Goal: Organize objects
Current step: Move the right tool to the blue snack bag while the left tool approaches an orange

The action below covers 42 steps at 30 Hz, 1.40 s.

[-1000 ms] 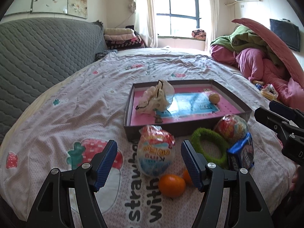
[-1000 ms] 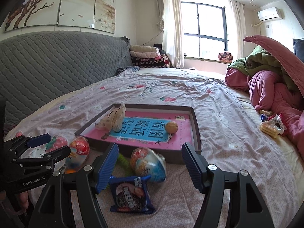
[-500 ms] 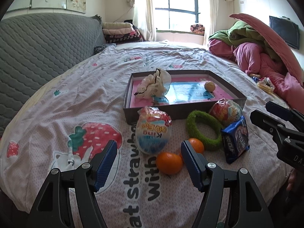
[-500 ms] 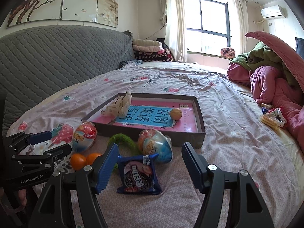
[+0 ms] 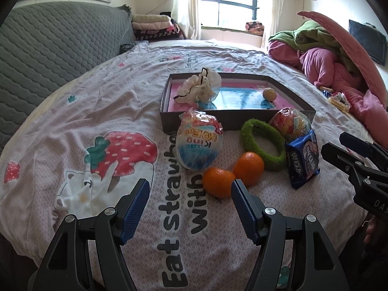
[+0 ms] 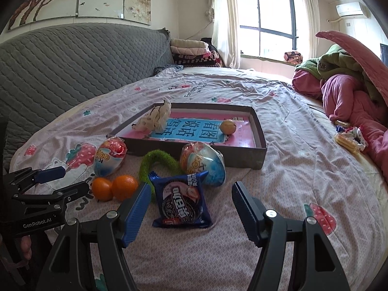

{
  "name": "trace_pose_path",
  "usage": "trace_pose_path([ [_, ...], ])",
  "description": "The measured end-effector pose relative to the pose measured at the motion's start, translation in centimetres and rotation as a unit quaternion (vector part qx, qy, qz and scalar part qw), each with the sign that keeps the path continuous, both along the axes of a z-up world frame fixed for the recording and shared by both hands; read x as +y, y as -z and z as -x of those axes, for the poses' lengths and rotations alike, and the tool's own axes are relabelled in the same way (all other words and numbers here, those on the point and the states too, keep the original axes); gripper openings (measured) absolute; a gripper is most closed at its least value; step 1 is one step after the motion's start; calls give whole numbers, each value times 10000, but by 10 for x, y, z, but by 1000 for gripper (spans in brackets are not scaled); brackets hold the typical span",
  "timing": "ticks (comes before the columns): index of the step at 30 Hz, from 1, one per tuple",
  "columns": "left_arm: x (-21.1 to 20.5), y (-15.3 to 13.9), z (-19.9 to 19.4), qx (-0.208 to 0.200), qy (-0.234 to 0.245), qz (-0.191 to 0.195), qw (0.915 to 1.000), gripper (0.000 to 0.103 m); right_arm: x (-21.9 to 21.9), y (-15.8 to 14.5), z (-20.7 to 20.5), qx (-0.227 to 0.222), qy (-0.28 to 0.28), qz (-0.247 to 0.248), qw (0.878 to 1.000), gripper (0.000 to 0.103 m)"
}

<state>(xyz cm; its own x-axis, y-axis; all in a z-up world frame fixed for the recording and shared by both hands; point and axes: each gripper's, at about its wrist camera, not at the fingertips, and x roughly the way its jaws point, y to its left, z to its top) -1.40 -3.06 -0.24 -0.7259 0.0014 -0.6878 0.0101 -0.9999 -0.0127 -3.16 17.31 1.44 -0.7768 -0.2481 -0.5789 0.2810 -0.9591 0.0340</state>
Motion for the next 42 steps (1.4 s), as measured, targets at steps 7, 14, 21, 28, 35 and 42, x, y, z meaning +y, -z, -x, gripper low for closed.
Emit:
trace_pose_path([
  [7, 5, 6, 3, -123, 99, -66, 9999, 71, 4, 8, 1, -226, 50, 87, 9997, 69],
  [14, 9, 12, 7, -237, 177, -113, 9995, 71, 2, 14, 3, -365, 30, 81, 9993, 69],
  [21, 6, 19, 15, -347, 163, -270, 9989, 71, -3, 21, 8, -509, -4, 40, 9987, 69],
  [28, 6, 23, 21, -403, 148, -363, 9984, 71, -3, 27, 14, -631, 23, 64, 9980, 69],
  [35, 6, 26, 28, -427, 117, -398, 9982, 71, -7, 31, 19, -708, 10, 37, 9975, 69],
  [42, 9, 29, 35, -433, 130, -414, 9981, 71, -11, 36, 27, -758, 39, -75, 9971, 69],
])
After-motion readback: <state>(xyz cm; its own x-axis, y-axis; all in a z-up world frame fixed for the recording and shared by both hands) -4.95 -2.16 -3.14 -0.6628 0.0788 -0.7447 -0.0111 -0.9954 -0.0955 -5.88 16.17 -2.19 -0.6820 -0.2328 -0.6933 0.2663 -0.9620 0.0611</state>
